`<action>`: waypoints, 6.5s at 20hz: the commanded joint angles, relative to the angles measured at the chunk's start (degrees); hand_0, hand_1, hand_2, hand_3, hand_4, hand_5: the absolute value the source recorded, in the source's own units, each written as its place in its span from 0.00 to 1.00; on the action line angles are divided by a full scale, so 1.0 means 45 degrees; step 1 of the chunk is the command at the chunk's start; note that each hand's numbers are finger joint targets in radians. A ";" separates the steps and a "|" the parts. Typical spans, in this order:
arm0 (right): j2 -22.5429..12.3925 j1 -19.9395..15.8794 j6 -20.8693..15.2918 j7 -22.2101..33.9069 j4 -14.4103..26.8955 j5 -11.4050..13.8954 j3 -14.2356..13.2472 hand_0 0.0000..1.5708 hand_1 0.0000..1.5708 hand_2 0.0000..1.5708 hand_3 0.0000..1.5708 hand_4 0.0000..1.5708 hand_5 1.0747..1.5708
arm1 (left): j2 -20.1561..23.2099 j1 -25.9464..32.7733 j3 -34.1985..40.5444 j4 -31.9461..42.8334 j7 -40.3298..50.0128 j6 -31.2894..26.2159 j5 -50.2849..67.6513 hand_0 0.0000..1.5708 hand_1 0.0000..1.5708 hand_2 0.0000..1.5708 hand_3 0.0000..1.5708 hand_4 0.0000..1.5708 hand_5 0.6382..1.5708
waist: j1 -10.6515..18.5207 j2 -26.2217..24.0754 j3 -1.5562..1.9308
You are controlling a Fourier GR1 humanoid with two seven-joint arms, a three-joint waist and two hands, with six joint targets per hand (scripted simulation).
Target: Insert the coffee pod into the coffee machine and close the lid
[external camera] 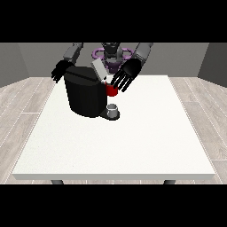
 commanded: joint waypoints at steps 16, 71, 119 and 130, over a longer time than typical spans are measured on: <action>-0.0424 0.0101 0.0149 -0.1114 0.2001 -0.0484 -0.1102 0.00 0.00 0.00 0.00 0.26 1.00 | -0.0767 0.0357 -0.0434 -0.0877 0.0262 -0.0723 -0.0443 0.00 0.00 0.00 0.00 0.00 1.00 | 0.1338 -0.1041 -0.0022; -0.1832 -0.1439 0.2888 0.1558 0.1262 -0.0559 -0.0587 0.00 0.00 0.00 0.00 0.00 1.00 | -0.5560 1.1013 0.1662 -0.8585 0.1797 -0.1219 0.9028 0.00 0.00 0.00 0.00 0.00 1.00 | 0.5486 -0.3945 -0.0029; -0.0991 -0.6941 0.2729 0.0912 0.4799 0.2061 0.0439 0.00 0.00 0.00 0.00 0.09 1.00 | -0.4179 1.1204 0.1076 -0.8987 0.0195 -0.0349 0.9715 0.00 0.00 0.00 0.00 0.08 1.00 | 0.5268 -0.2346 -0.0034; 0.0506 -0.4765 0.3173 -0.0490 0.3652 0.1482 0.1800 0.00 0.00 0.00 0.00 0.16 1.00 | -0.4948 1.2425 0.0720 -0.8799 -0.0954 0.0057 0.9622 0.00 0.00 0.00 0.00 0.12 1.00 | 0.4320 -0.3652 -0.0034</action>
